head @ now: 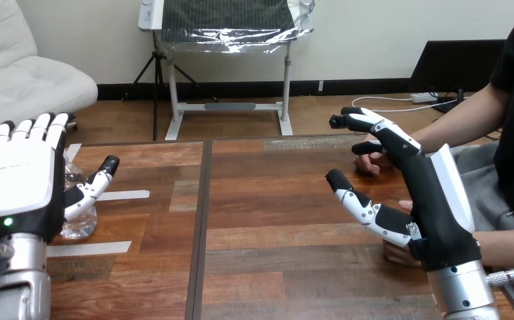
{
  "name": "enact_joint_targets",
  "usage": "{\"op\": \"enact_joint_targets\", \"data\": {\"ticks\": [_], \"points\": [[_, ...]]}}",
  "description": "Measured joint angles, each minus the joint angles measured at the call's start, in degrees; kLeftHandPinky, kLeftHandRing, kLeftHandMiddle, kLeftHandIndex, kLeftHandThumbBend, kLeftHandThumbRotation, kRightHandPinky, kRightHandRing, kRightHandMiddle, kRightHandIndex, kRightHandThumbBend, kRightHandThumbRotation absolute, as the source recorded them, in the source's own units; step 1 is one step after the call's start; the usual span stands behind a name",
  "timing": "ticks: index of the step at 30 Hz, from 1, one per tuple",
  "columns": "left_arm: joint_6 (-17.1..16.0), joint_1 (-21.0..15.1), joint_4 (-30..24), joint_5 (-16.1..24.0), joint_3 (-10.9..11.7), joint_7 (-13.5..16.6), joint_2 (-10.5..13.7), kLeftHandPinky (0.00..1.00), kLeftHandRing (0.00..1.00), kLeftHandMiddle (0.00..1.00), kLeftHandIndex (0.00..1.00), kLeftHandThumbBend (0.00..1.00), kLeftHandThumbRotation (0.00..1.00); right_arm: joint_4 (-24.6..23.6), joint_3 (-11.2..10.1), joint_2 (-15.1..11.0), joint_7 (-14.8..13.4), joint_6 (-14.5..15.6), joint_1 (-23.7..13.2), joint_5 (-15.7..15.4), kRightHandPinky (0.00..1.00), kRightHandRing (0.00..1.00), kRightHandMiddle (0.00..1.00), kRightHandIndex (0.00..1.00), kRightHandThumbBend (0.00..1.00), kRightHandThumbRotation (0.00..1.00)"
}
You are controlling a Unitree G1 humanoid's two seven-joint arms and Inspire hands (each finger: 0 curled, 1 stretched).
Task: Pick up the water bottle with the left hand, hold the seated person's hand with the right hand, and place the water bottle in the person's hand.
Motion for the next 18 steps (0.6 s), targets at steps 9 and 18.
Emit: {"op": "enact_joint_targets", "data": {"ticks": [9,18], "points": [[-0.06,-3.72,4.97,-1.45,-1.5,-0.96,0.65,0.91,0.89,0.9,0.89,0.5,1.0,0.0,0.0,-0.02,0.26,0.17,-0.14,0.02,0.67,0.82,0.85,0.74,0.41,0.11],[1.19,-7.62,9.68,-1.76,-3.56,-2.51,1.07,0.92,0.9,0.91,0.89,0.49,1.0,0.0,0.0,-0.08,0.56,0.33,-0.2,0.0,0.68,0.82,0.85,0.75,0.41,0.11]]}}
